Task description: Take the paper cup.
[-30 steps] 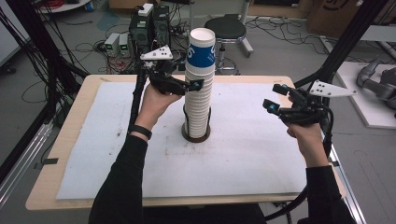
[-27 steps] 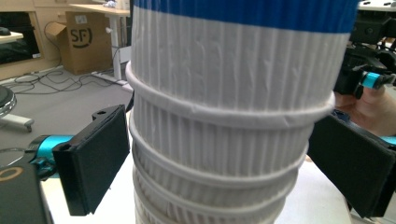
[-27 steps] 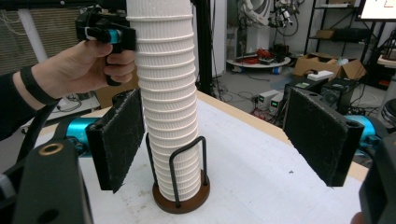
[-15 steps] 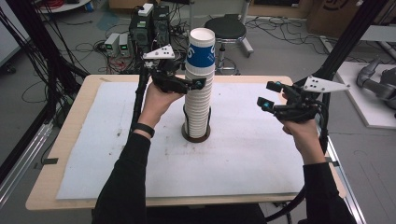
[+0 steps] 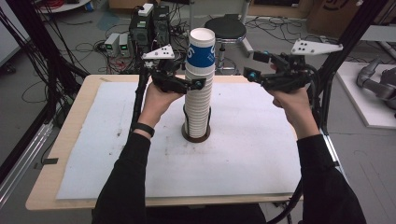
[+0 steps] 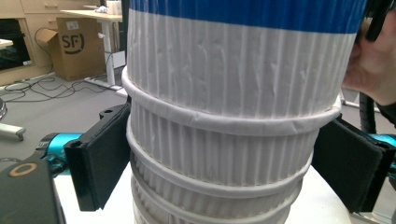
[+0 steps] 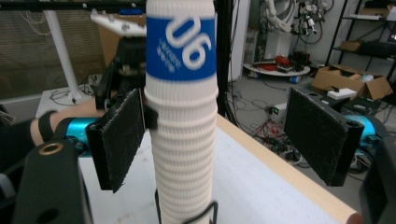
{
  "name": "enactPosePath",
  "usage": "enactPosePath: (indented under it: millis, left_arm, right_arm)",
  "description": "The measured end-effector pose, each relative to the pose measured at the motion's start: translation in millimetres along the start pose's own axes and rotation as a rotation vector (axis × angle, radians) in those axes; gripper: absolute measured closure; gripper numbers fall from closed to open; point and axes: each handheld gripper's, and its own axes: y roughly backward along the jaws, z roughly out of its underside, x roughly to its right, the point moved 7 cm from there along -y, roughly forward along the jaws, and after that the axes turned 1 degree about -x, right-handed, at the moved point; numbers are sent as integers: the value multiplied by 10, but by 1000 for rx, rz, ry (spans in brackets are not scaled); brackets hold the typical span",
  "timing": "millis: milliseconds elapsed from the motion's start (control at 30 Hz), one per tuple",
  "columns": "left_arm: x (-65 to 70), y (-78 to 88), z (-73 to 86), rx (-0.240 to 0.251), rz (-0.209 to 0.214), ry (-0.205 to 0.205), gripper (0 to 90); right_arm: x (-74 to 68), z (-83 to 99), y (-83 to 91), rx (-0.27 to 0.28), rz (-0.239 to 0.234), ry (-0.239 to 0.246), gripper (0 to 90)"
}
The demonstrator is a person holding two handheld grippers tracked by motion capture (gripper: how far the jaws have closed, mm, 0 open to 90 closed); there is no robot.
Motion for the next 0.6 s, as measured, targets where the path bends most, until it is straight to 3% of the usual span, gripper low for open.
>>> enactPosePath:
  millis: [333,600]
  left_arm:
    - [-2,-5,-1,-1,-4,-4,114]
    - [1,-14,-3,4,-2,-5,115]
  right_arm:
    - [-50,-422,-365,-4,-33,1,209]
    - [-122,-614,-651,-25,-57,-4,209]
